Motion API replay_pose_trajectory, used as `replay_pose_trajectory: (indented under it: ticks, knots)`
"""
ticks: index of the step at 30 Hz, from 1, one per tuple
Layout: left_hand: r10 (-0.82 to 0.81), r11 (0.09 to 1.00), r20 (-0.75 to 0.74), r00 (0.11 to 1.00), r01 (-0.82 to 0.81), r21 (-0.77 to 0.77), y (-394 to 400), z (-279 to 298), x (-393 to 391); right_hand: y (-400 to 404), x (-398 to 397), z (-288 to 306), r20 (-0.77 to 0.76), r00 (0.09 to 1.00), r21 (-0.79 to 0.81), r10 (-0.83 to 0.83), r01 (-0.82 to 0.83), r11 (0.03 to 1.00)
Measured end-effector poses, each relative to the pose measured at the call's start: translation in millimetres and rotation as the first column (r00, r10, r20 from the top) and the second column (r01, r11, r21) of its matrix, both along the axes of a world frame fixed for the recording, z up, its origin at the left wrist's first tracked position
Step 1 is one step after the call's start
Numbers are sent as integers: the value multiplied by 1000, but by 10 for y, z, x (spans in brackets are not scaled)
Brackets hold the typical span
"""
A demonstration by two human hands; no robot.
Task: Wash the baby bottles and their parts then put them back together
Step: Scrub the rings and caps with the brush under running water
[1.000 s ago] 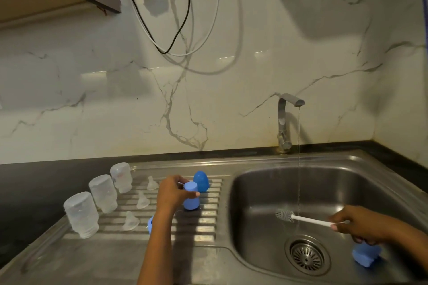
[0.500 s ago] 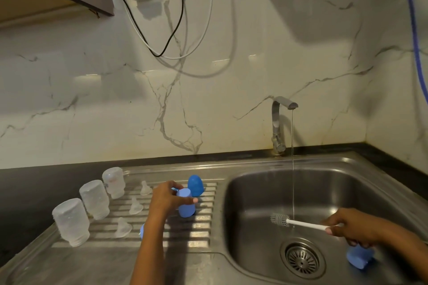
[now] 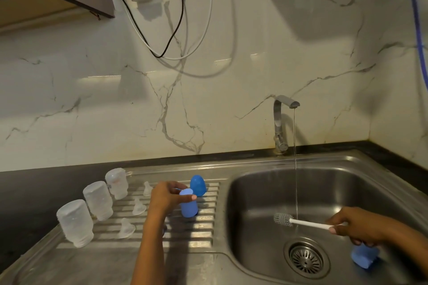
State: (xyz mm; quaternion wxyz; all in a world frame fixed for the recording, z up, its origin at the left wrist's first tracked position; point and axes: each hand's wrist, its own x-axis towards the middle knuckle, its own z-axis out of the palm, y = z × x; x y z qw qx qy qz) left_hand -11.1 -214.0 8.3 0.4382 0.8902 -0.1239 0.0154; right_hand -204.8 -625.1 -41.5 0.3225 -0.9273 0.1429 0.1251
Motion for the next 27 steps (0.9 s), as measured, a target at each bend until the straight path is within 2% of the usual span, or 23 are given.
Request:
replay_pose_trajectory:
  ticks: [27]
  knots:
    - [12, 1000, 65, 998, -10, -28, -75, -13, -22, 9, 2, 4, -25, 1000, -34, 8, -9, 999]
